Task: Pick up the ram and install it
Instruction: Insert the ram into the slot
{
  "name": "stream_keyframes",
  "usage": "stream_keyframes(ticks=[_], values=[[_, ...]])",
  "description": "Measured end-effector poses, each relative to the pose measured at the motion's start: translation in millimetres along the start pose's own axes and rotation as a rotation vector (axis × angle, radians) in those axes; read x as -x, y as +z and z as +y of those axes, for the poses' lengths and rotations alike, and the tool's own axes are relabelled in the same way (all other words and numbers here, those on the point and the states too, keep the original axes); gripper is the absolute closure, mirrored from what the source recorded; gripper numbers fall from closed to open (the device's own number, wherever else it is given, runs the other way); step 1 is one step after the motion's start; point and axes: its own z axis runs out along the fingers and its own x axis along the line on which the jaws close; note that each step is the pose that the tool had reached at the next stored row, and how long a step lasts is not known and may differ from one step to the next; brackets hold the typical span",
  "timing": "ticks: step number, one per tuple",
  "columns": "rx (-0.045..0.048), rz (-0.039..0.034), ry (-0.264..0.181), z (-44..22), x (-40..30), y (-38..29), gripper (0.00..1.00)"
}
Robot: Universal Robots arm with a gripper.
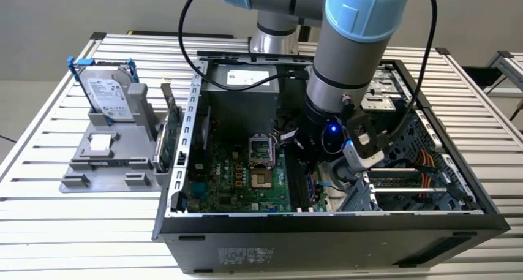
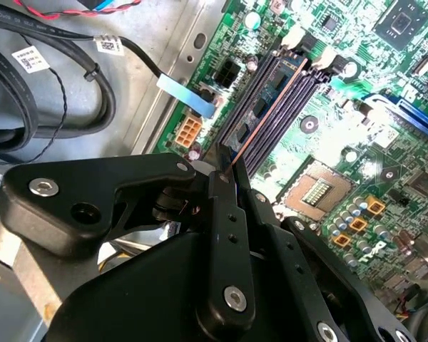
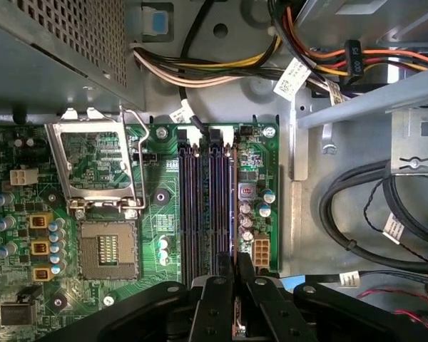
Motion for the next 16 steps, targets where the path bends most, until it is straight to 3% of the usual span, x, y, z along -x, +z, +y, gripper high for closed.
stream_keyframes(ticks=[16], values=[[0.0003,-0.0002,-0.01,0.1,0.0,5.4,1.0]])
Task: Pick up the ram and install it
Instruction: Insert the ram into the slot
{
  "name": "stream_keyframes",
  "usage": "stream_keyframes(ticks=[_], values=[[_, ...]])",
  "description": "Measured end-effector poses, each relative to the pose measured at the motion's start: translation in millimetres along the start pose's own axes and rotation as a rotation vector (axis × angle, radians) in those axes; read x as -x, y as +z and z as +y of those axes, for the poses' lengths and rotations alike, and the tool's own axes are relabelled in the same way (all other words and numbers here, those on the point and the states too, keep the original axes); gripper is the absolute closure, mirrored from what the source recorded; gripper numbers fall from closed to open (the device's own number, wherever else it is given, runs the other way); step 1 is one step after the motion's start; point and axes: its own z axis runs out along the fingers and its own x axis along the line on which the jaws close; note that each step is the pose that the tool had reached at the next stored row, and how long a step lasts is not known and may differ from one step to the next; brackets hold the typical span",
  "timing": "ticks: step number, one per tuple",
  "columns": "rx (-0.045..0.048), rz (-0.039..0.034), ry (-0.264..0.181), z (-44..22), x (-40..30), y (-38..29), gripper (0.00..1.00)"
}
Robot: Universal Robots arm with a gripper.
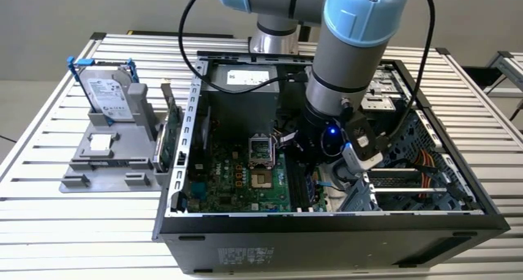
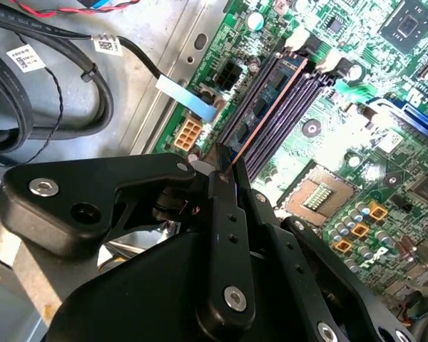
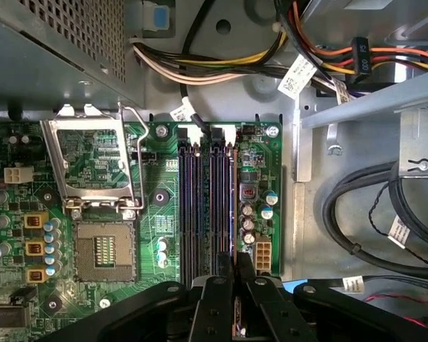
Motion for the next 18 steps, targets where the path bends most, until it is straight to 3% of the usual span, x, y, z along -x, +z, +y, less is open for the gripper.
stream_keyframes(ticks=[18], values=[[-0.0003,0.0001,0.0,0.9,-0.1,3.5,1.0]])
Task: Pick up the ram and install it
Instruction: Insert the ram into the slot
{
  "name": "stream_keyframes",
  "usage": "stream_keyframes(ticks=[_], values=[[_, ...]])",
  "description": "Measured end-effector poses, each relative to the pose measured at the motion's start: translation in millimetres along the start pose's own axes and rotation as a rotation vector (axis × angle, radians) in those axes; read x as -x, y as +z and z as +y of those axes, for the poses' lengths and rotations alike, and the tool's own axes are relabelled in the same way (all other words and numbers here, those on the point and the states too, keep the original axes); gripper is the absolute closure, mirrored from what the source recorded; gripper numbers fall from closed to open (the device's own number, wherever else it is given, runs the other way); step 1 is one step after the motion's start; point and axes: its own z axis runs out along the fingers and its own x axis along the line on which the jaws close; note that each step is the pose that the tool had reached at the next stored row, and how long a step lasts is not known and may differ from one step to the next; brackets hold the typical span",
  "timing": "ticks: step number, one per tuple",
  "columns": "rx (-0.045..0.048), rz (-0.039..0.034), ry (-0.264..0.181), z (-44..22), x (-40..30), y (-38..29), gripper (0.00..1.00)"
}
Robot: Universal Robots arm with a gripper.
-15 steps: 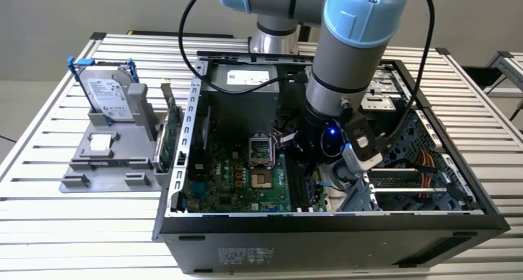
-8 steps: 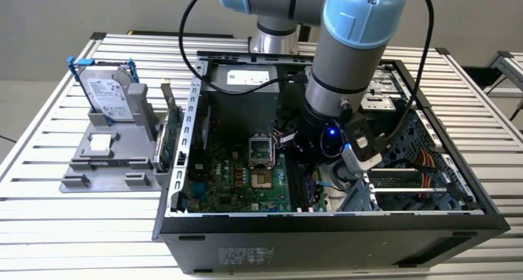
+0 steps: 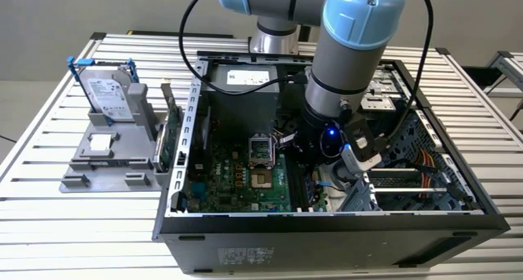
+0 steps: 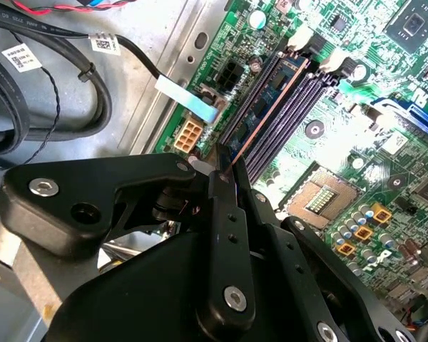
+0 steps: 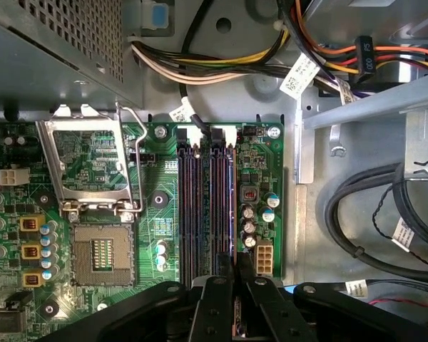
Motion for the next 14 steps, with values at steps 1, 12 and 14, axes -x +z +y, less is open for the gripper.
stream_keyframes(ticks=[1,12,14], values=[[0.0001,0.0,0.0,0.0,0.0,0.0,1.0],[0.0003,0.0003,0.0,0.1,0.0,1.5,1.0],[0.0003,0.0004,0.0,0.1,-0.1,3.1,1.0]])
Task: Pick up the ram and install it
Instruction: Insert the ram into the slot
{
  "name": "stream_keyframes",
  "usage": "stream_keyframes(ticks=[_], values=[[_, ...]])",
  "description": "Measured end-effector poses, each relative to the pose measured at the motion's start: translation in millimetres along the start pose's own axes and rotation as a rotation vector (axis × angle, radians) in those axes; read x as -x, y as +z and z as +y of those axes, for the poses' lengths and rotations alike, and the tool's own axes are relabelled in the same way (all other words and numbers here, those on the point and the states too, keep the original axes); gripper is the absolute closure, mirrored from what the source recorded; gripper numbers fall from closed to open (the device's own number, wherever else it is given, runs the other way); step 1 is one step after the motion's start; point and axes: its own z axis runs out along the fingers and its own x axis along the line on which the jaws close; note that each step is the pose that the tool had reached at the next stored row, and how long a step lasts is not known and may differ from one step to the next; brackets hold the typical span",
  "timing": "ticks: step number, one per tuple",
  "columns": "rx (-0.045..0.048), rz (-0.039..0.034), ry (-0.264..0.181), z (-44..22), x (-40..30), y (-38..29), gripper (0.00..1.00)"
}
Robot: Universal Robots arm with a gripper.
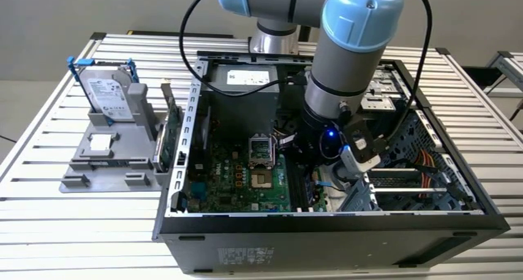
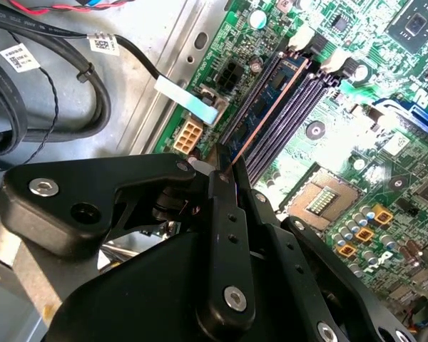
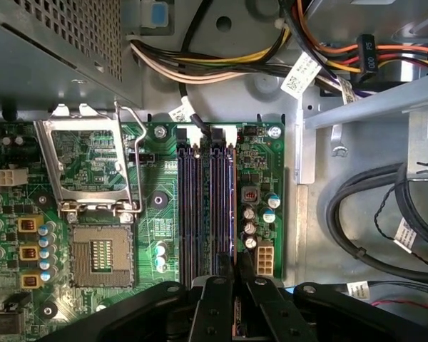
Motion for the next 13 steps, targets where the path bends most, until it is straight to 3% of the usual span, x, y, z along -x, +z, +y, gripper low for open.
stream_keyframes(ticks=[4,13], values=[[-0.0006,0.0004,0.0,-0.1,-0.1,4.5,1.0],[0.0007,0.0001,0.0,0.0,-0.1,5.3,1.0]])
